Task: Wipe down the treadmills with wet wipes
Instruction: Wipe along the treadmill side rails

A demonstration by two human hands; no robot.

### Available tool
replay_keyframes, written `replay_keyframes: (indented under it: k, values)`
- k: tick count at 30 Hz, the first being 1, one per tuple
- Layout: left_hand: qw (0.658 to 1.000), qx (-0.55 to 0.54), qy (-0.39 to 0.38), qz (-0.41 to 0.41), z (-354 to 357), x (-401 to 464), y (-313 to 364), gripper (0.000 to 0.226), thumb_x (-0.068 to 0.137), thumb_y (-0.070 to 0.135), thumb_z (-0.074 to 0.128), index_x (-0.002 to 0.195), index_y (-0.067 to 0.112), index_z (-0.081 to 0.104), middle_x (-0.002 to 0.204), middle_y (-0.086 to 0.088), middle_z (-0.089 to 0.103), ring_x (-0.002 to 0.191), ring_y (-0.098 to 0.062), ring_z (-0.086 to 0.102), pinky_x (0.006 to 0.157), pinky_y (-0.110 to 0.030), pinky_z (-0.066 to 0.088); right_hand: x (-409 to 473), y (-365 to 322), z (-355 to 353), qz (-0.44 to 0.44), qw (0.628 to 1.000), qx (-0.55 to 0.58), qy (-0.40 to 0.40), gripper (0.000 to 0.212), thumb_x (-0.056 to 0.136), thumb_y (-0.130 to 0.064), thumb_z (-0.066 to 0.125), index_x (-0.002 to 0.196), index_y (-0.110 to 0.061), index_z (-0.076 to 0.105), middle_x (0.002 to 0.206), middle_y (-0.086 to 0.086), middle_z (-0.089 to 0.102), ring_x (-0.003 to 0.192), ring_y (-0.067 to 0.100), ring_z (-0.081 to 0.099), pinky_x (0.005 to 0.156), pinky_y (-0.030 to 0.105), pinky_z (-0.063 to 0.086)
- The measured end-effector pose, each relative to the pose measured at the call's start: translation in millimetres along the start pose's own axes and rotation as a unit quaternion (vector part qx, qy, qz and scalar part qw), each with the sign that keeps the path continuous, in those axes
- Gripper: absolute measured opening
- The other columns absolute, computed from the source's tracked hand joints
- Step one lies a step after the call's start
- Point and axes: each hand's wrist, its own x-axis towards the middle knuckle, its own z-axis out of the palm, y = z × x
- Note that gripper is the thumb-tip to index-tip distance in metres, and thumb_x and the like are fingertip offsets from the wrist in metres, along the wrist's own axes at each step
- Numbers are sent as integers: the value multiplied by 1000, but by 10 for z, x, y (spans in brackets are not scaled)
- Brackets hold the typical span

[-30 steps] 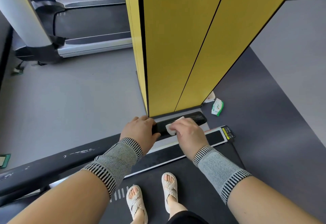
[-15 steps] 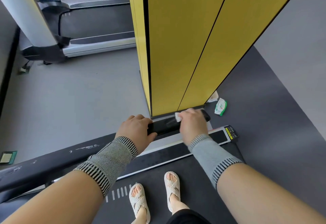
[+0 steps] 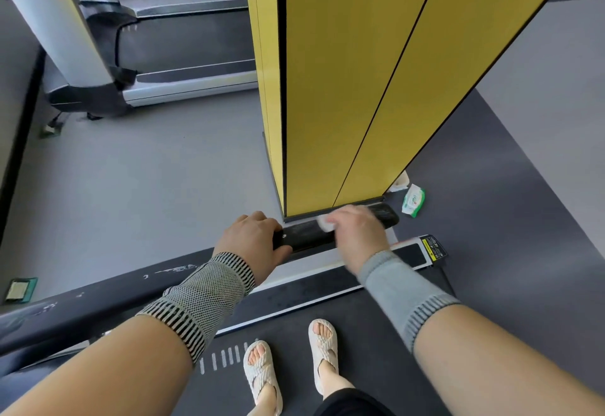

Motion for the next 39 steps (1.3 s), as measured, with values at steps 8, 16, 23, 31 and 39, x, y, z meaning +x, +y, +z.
replay_keyframes:
  k: [8,16,23,31,39]
  values:
    - [1000,-7,5,-2,8,-6,-5,44,90,52,53,126,27,56,117,5,53,109,-16,49,90,-30,43,-260,-90,61,-113,993,26,21,26,71,16,60,80,-6,71,86,6,68,86,25,58,72,37,54]
    - [1000,-8,7,-2,6,-6,1,44,91,52,52,127,27,56,118,5,52,112,-16,47,92,-29,42,-337,-193,170,-145,988,12,50,29,63,16,70,80,-7,73,84,6,70,81,27,64,71,32,55]
    - [1000,-10,11,-1,22,-7,-5,45,90,53,52,128,27,55,118,4,53,112,-16,48,94,-30,43,-148,-120,11,24,999,-36,25,31,90,4,47,108,-10,69,109,4,62,105,23,46,83,25,36]
    - [1000,3,-2,4,-51,-77,-173,45,89,51,54,128,28,55,121,6,53,113,-15,46,93,-29,41,41,-118,-88,66,995,-77,-10,28,91,-3,48,110,-11,66,112,4,59,105,23,46,86,27,37]
    - [1000,5,-3,-1,-45,-99,-202,45,89,53,53,127,28,55,118,5,53,110,-15,49,90,-29,43,40,-95,-122,61,995,-75,-30,34,93,-1,44,114,-13,67,107,3,61,103,21,48,79,23,34]
